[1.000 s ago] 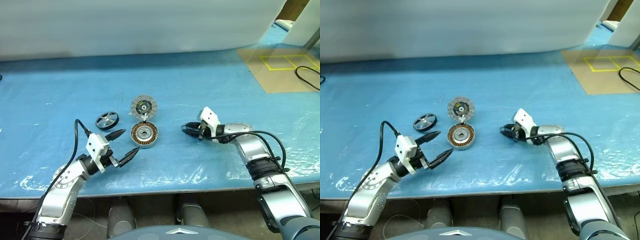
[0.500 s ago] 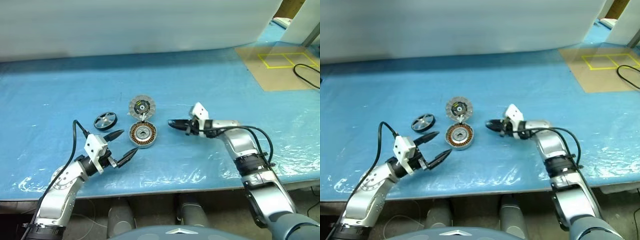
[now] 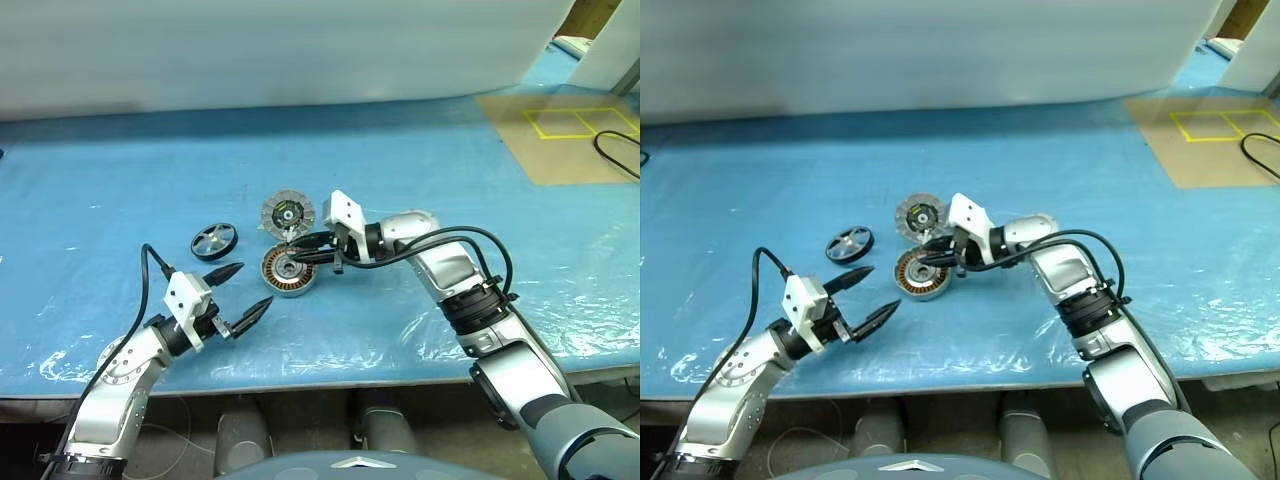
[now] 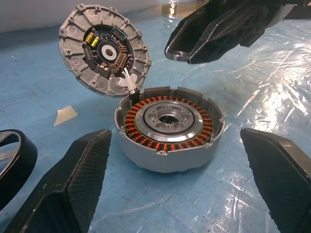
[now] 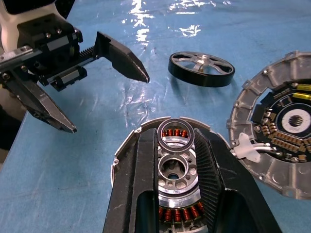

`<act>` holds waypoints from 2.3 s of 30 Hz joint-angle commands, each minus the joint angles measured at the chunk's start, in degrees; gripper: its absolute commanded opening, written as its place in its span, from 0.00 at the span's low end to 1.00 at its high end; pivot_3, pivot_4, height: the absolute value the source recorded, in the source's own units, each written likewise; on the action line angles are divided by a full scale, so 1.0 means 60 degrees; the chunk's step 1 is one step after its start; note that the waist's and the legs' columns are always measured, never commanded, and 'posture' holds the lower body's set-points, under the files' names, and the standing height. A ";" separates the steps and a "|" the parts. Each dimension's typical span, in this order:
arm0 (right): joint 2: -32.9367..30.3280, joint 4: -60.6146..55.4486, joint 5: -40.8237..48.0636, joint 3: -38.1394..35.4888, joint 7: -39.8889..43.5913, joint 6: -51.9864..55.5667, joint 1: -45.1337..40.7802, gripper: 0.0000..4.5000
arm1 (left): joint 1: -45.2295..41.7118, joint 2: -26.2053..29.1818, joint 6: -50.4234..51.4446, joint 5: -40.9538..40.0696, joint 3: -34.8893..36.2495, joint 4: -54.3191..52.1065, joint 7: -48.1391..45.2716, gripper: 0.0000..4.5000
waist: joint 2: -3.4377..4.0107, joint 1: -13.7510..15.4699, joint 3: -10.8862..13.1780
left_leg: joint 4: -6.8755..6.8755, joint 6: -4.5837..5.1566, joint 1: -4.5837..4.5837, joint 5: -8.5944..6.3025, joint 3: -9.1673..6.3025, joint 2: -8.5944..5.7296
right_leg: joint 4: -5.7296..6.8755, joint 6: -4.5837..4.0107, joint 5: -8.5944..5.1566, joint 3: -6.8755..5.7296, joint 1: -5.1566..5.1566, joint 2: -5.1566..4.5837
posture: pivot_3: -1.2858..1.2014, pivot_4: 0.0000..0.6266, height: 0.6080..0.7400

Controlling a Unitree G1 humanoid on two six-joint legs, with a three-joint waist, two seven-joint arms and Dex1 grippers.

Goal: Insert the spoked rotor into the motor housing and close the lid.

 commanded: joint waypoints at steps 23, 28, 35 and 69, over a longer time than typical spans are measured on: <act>0.0525 0.1405 -0.1363 0.0679 -0.0309 -0.0634 -0.0373 0.15 | 0.0125 0.0017 -0.0100 0.0022 0.0122 -0.0570 0.0191 1.00 | 0.0000 -0.0010 0.0000 | 0.0004 -0.0002 0.0005 0.0001 0.0000 0.0000 | 0.0006 0.0000 0.0000 0.0001 0.0002 0.0000 | 0.52 0.24 1.00; 0.0521 0.1545 -0.1513 0.0691 -0.0460 -0.0745 -0.0313 0.15 | 0.0136 0.0012 -0.0126 0.0049 0.0123 -0.0553 0.0191 1.00 | 0.0000 -0.0010 0.0000 | 0.0005 -0.0002 0.0007 0.0001 0.0000 0.0000 | 0.0010 0.0000 0.0000 0.0001 0.0002 0.0000 | 0.52 0.24 1.00; 0.0465 0.1641 -0.1508 0.0664 -0.0442 -0.0757 -0.0266 0.15 | 0.0116 -0.0001 -0.0128 0.0046 0.0113 -0.0549 0.0222 1.00 | 0.0000 -0.0007 0.0000 | 0.0012 -0.0001 0.0010 0.0001 0.0000 0.0000 | 0.0020 0.0000 0.0000 0.0002 0.0004 -0.0001 | 0.52 0.24 1.00; 0.0904 0.1674 -0.1097 0.0300 -0.0411 -0.0379 -0.0135 0.83 | 0.0091 0.0061 -0.0057 0.0049 0.0113 -0.0522 0.0227 1.00 | 0.0000 -0.0008 -0.0001 | 0.0018 0.0001 0.0023 -0.0001 0.0000 0.0000 | 0.0043 -0.0001 0.0000 0.0003 0.0010 -0.0003 | 0.52 0.24 1.00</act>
